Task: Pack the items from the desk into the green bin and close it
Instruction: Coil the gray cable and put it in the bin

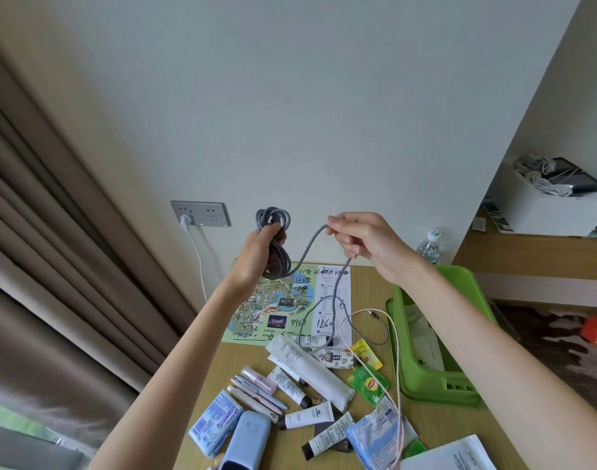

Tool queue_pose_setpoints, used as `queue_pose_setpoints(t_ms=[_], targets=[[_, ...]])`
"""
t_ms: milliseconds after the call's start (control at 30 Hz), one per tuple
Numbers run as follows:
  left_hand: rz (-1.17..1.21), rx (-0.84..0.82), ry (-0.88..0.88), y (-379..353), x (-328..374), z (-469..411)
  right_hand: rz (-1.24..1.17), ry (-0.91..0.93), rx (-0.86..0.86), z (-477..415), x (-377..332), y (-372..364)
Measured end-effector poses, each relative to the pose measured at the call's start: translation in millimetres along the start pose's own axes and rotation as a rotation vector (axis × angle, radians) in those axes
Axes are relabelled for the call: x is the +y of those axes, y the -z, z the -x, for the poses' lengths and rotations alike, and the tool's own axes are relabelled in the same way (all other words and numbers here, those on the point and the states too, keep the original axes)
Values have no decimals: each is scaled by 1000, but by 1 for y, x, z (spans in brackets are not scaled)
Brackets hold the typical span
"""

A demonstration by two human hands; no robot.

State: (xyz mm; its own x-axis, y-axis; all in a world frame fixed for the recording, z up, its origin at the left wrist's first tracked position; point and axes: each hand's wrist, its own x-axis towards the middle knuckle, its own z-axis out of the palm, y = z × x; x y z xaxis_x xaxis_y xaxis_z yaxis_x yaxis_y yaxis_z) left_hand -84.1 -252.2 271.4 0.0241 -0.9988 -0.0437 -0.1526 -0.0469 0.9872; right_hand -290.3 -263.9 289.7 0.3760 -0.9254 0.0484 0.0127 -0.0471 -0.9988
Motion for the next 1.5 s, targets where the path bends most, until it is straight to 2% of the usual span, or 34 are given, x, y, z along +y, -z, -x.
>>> queue_pose_setpoints(t_ms=[100, 200, 267, 400, 533, 667, 767, 967, 1200, 1333, 1500], targets=[[10, -102, 64, -5, 0, 5, 33, 28, -4, -1, 1, -5], [52, -287, 58, -6, 0, 13, 141, 67, 73, -2, 2, -7], [-38, -392, 20, -9, 1, 17, 200, 103, 103, -3, 3, -9], [-343, -466, -38, -21, -2, 20, 284, 183, 93, -4, 3, -19], [-229, -408, 64, -26, -3, 21, 347, 231, 130, -7, 3, -20], [-162, -405, 54, -27, -1, 22, 297, 155, 158, -9, 11, -10], [-135, -285, 54, -26, -3, 20, 228, 73, 174, -9, 24, -3], [-55, -91, 25, -16, -3, 13, 203, 100, 241, -5, 43, -1], [17, 56, -104, -21, 1, 11, 86, -13, 94, -3, 41, -22], [94, 8, -135, -27, 5, 13, 58, -74, 6, -1, 37, -35], [66, 7, -138, -33, 10, 18, 50, -84, -11, -1, 33, -40]])
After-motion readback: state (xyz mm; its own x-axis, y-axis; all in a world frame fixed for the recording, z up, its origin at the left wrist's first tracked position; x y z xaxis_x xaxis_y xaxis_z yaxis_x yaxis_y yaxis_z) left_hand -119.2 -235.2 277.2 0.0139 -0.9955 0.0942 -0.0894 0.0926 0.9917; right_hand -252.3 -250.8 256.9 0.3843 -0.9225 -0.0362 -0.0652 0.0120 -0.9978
